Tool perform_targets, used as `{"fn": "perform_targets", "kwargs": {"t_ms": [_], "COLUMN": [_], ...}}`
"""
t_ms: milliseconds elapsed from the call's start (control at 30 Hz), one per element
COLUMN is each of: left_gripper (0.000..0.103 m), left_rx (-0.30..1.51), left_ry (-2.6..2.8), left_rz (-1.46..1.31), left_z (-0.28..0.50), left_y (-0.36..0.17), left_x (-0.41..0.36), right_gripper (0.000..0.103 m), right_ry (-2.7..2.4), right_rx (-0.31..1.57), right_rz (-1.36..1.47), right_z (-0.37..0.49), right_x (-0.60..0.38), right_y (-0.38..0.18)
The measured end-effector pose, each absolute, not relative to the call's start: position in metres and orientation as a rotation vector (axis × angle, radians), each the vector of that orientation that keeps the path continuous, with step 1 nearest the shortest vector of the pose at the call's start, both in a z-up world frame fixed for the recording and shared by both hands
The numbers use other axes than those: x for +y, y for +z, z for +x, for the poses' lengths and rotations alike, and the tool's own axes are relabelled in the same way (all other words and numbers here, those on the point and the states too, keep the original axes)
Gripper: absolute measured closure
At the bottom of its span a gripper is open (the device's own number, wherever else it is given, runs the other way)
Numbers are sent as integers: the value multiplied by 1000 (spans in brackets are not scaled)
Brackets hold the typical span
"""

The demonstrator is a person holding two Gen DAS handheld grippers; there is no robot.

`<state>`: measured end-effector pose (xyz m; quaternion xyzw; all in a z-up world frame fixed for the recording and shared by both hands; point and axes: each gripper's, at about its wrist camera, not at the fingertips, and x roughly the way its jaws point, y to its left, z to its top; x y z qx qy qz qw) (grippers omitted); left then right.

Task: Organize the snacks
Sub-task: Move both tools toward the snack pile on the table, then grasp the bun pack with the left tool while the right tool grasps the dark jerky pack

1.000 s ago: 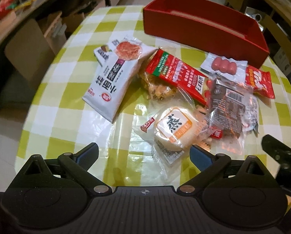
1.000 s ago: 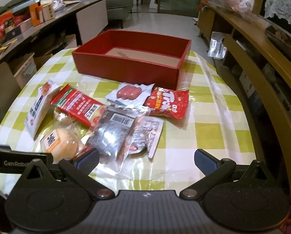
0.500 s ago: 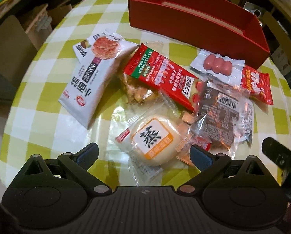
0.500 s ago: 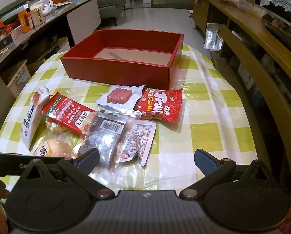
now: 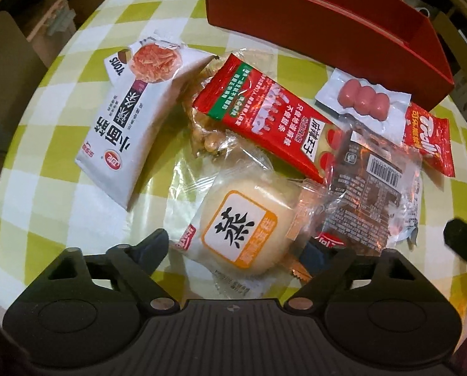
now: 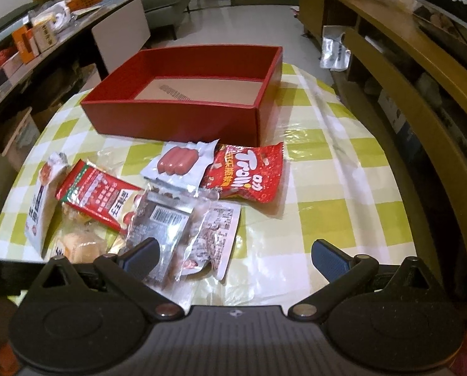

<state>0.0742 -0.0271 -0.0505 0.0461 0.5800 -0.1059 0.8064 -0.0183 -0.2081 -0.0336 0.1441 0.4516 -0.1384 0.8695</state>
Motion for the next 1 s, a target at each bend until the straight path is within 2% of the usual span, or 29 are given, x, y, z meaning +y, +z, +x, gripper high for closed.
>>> {"fn": "perform_targets", "kwargs": {"t_ms": [200, 333, 533, 767, 1000], "left_gripper": [19, 25, 27, 25, 20], "left_rx": [1249, 1252, 1264, 1263, 1260], "left_ry": [-245, -258, -248, -232, -221], "left_rz": [80, 70, 53, 50, 71], "left_z": [75, 73, 72, 74, 73], "left_y": [-49, -43, -43, -46, -49], "left_x": [-17, -14, -6, 4, 3], "right_gripper": [0, 0, 0, 2, 2], "right_ry": [-288, -260, -200, -168, -209], "right_rx": [921, 958, 997, 1058, 1072], "right_rz": [340, 367, 381, 428, 315], "right_z": [-22, -17, -5, 21, 39], "right_x": [-213, -207, -185, -167, -151], "right_y": [-25, -33, -41, -62, -77]}}
